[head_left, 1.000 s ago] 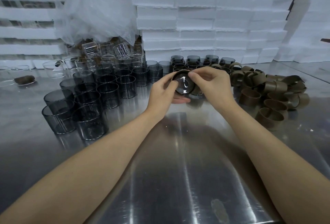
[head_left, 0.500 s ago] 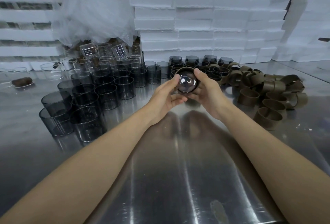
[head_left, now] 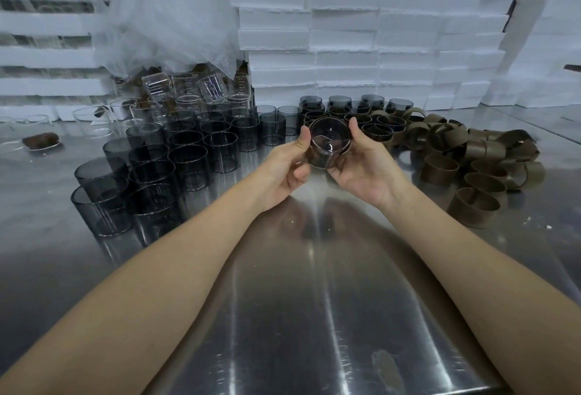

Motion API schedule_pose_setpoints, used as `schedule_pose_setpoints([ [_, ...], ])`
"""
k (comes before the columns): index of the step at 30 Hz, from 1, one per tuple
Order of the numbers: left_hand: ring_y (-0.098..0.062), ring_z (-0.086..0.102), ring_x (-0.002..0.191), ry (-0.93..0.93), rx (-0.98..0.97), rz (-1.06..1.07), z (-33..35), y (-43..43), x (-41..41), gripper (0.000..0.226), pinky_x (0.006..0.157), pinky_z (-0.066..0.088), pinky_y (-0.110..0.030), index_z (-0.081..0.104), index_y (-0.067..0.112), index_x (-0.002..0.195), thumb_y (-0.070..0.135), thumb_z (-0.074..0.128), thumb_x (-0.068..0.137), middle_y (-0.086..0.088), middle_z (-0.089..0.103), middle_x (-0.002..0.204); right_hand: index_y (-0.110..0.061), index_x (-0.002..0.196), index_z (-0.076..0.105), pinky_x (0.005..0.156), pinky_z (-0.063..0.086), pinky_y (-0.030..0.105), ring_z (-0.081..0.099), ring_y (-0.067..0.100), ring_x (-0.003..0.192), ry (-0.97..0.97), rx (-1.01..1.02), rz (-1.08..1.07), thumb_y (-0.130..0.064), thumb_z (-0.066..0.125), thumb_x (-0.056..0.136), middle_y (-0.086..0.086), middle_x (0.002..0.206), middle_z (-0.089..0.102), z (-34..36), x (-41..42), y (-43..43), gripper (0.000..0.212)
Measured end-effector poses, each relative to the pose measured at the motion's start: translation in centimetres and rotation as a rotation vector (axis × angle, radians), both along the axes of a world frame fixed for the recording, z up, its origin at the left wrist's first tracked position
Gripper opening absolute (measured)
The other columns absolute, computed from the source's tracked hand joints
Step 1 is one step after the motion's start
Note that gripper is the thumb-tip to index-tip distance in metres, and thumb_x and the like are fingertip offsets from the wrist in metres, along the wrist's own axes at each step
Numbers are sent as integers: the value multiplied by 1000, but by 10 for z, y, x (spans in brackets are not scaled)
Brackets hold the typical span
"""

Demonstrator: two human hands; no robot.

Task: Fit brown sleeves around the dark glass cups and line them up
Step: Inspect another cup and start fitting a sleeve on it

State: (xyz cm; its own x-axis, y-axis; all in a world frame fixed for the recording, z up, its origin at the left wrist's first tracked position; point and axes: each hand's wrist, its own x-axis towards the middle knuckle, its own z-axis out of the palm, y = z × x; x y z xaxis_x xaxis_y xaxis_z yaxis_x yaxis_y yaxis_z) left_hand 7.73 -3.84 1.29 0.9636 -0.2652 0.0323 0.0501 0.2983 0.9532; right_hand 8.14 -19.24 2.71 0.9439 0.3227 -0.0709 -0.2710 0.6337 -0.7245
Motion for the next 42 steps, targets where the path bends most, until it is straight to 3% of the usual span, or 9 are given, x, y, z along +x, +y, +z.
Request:
schedule_pose_setpoints([
  [7,-3,31,38,-17,-74,9,-6,0,5,57,45,30,-11,61,15,94,59,66,59,6,51,78,-6,108,67,75,57,24,70,16,94,-76,-35,22,-41,57,89,8,107,72,-4,8,0,41],
  [11,-2,46,50,-88,-71,134,-13,-1,10,36,56,40,-13,63,15,106,46,56,88,9,65,75,-12,127,59,98,50,30,60,17,119,-299,-300,67,-49,49,92,7,127,64,-11,9,-4,52],
  [13,-3,57,63,-169,6,174,-15,-1,9,46,64,46,-16,60,15,121,43,62,86,7,69,89,-15,130,54,100,49,34,59,18,120,-432,-353,97,-26,60,91,6,130,61,-15,10,-6,41],
  [16,-5,63,99,-353,218,231,-18,-2,6,56,82,51,-19,53,29,128,29,78,79,7,64,117,-15,130,45,101,48,33,56,21,124,-645,-562,-117,16,67,78,9,134,54,-19,10,-7,64],
  [21,10,62,94,-492,330,297,-19,-5,5,79,80,50,-13,46,19,139,1,83,72,9,54,127,-19,100,43,94,53,33,55,18,125,-755,-675,-243,19,75,67,6,129,56,-19,11,-13,60],
  [27,-13,60,114,-590,335,332,-20,-8,3,78,89,49,-18,39,31,116,-11,81,67,-2,51,134,-24,94,36,92,54,29,57,10,119,-879,-854,-288,21,68,69,-7,122,56,-23,10,-11,60],
  [32,-14,65,105,-594,318,332,-22,-6,6,68,84,55,-25,36,28,96,-17,78,66,1,52,132,-27,91,37,83,56,23,65,9,107,-913,-927,-343,15,73,66,-12,121,60,-22,10,-11,61],
  [37,-25,61,115,-606,340,321,-24,-4,7,66,90,57,-48,38,30,91,-14,80,65,-2,56,126,-31,88,34,76,59,27,70,11,96,-924,-1018,-371,12,76,66,-15,118,60,-24,10,-12,64],
  [42,-28,60,115,-610,381,335,-22,-4,6,66,91,55,-50,38,30,90,-10,83,64,-2,57,123,-32,87,35,67,54,16,68,0,90,-912,-1042,-377,12,76,65,-6,119,61,-24,11,-13,64],
])
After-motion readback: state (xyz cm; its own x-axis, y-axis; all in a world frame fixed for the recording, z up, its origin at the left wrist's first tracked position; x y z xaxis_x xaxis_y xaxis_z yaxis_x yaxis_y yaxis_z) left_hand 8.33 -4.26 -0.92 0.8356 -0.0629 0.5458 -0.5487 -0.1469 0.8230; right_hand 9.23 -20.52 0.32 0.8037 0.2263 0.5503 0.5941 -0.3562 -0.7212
